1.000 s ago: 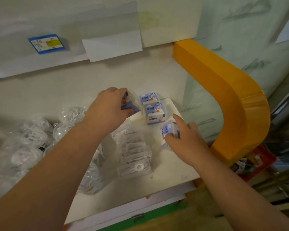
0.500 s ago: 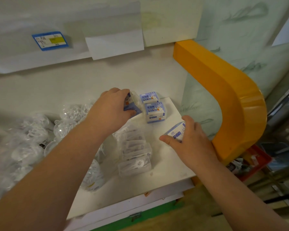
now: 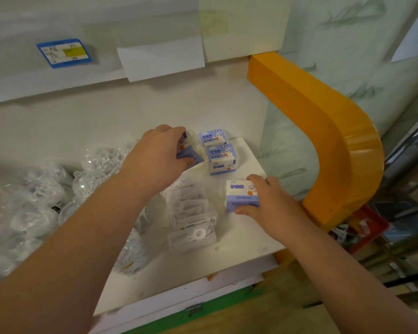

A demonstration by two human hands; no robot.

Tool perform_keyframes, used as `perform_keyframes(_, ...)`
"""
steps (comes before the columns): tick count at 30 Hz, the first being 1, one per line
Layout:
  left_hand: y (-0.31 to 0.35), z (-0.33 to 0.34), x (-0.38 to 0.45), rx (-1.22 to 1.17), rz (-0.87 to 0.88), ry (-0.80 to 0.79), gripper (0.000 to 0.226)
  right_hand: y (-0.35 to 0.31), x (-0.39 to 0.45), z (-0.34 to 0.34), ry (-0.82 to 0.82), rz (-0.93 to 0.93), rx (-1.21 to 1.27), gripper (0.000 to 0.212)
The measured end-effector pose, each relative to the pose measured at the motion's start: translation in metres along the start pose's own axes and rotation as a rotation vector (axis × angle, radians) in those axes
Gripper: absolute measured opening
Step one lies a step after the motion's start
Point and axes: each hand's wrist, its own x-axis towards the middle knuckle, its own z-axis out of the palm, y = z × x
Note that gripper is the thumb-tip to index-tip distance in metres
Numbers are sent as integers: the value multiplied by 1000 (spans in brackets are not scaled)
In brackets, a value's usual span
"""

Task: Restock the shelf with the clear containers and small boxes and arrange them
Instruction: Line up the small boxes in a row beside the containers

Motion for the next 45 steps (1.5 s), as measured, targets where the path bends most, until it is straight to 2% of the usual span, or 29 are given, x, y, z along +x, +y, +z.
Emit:
perform_keyframes(8, 0, 0, 0, -6, 16, 10, 49, 0, 24, 9, 73, -47, 151, 65)
perform_keyframes(11, -3, 1, 0, -2, 19, 20, 46, -1, 28, 12, 149, -165, 85, 59)
perform_keyframes(16, -6, 1, 0, 9, 19, 23, 38, 5, 23, 21, 201, -280, -47, 61)
perform_keyframes(19, -8, -1, 1, 6, 15, 26, 38, 12, 14, 18, 147, -274, -73, 69)
perform_keyframes(21, -9, -2, 2, 6, 20, 30, 39, 14, 7, 18, 134, -286, -95, 66)
perform_keyframes(25, -6, -1, 2, -5, 18, 21, 43, 12, 11, 22, 192, -272, -46, 57)
perform_keyframes(32, 6, -2, 1, -85, 73, 22, 35, 1, 43, 24, 261, -201, 25, 63)
perform_keyframes(37, 14, -2, -5, -318, -20, -94, 62, 2, 45, 24, 263, -145, 113, 73)
perform_keyframes(41, 23, -1, -8, -398, -6, -125, 67, 9, 38, 21, 235, -109, 159, 89)
perform_keyframes(43, 30, 0, -10, -370, 34, -127, 65, 14, 31, 19, 239, -90, 195, 88)
perform_keyframes(45, 39, 2, -14, -300, 107, -121, 63, 18, 23, 18, 279, -101, 233, 77)
